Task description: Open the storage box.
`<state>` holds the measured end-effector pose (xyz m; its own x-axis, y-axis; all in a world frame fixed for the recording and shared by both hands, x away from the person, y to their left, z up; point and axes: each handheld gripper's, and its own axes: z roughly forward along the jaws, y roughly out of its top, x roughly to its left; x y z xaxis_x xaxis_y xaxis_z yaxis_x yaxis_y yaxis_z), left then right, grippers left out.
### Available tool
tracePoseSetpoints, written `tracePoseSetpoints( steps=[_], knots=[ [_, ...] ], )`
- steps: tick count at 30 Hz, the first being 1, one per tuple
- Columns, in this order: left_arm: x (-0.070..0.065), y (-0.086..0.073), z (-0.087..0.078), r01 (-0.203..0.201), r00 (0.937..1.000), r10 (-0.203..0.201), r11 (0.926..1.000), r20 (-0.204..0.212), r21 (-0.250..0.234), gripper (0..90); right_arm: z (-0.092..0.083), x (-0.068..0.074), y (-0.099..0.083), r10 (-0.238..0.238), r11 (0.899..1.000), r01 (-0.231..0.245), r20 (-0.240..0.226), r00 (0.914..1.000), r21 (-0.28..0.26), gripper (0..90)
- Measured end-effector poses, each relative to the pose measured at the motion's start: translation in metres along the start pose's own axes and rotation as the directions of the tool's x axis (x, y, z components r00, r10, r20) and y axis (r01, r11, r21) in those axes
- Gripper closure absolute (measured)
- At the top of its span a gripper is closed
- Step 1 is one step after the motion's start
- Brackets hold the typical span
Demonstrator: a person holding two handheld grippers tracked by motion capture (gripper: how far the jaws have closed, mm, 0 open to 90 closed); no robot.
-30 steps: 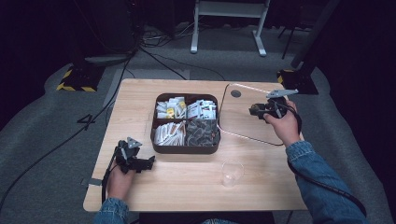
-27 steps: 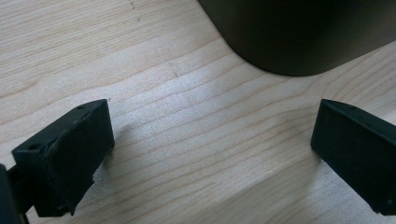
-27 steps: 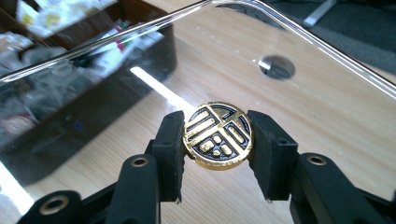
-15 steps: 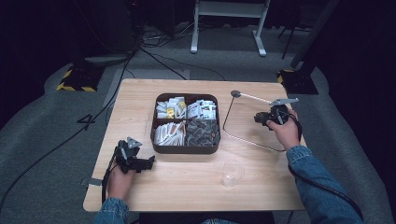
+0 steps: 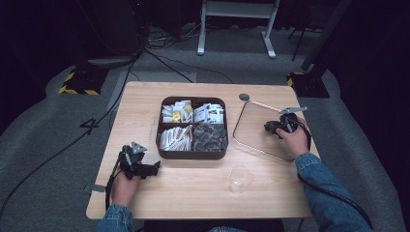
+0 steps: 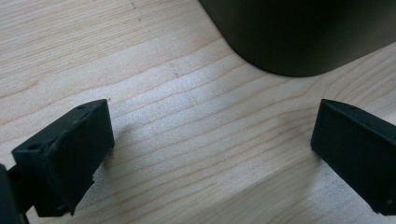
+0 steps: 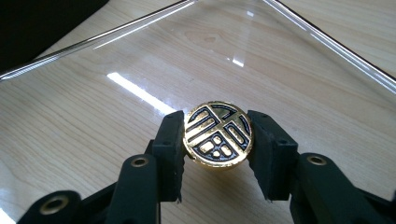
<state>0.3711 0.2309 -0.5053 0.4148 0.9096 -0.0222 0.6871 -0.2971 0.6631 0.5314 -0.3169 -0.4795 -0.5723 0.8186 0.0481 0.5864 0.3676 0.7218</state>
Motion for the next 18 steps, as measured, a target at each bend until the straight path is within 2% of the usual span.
tracePoseSetpoints(
  steps=[18],
  knots=[
    [-0.0007, 0.0004, 0.0002, 0.005, 1.0000, -0.005, 1.0000, -0.006, 0.001, 0.0, 0.0049, -0.0064, -0.0071, 0.014, 1.000, -0.014, 0.016, 0.9998, 0.003, 58.7]
  ],
)
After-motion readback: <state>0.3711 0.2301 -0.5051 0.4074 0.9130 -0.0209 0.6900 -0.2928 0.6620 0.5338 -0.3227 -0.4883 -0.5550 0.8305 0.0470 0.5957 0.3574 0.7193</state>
